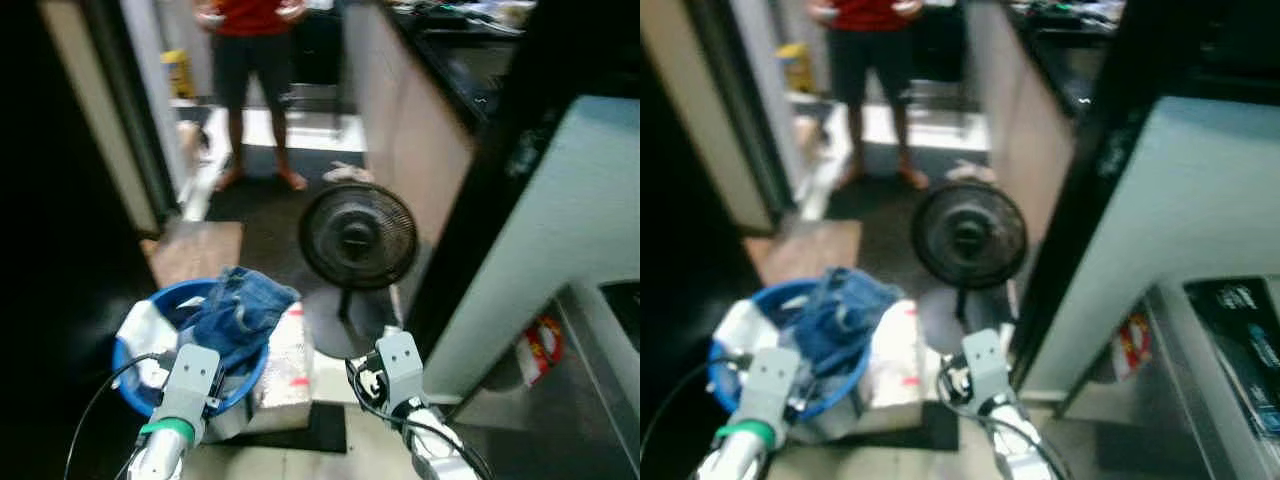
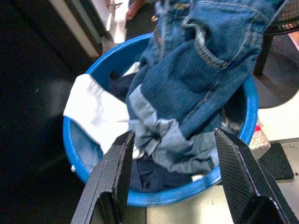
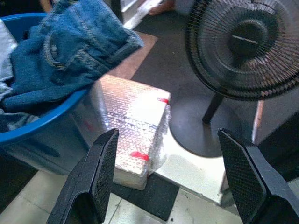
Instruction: Clothes washing
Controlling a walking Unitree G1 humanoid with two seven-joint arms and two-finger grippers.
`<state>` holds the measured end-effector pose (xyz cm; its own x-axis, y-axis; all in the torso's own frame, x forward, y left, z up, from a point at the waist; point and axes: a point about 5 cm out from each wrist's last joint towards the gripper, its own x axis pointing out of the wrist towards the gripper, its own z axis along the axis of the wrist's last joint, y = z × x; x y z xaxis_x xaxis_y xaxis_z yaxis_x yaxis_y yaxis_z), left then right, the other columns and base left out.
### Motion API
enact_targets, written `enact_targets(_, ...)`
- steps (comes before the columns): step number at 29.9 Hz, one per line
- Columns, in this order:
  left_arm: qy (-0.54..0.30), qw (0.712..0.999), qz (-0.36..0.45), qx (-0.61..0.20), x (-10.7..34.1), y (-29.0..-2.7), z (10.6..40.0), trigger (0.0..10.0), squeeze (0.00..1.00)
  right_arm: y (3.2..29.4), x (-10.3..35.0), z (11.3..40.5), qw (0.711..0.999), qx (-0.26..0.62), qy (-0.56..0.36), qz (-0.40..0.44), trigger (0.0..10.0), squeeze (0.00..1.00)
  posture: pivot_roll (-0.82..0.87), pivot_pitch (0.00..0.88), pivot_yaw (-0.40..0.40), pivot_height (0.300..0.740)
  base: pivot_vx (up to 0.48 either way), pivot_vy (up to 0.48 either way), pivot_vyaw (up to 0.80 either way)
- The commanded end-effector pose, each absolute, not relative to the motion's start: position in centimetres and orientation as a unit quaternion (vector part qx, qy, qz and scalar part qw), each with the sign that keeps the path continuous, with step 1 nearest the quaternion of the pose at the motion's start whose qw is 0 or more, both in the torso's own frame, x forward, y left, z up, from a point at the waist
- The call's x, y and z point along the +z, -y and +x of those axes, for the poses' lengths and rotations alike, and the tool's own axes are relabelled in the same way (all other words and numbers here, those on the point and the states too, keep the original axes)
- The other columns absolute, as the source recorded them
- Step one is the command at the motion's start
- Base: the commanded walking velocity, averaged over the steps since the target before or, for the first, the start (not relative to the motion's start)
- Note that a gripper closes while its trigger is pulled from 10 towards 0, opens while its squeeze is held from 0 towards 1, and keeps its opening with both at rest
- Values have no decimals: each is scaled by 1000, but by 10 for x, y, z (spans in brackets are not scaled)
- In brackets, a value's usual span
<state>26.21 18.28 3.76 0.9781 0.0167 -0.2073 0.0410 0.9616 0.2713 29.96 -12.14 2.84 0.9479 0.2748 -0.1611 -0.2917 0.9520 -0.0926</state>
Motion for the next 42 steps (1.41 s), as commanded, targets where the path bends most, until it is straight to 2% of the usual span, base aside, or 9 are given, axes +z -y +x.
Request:
enact_targets(1, -114, 983, 141, -5, 33, -184, 260, 10000, 0, 122, 24, 296, 985, 143, -82, -57, 10000, 0, 123, 47, -20, 740, 0, 0, 788)
enact_targets(15, -112, 984, 141, -1, 33, -186, 259, 10000, 0, 122, 23, 295, 985, 142, -80, -54, 10000, 0, 125, 49, -19, 740, 0, 0, 735)
enact_targets(42, -111, 984, 142, 5, 32, -187, 259, 10000, 0, 121, 24, 296, 984, 148, -78, -64, 10000, 0, 124, 47, -25, 740, 313, 0, 0)
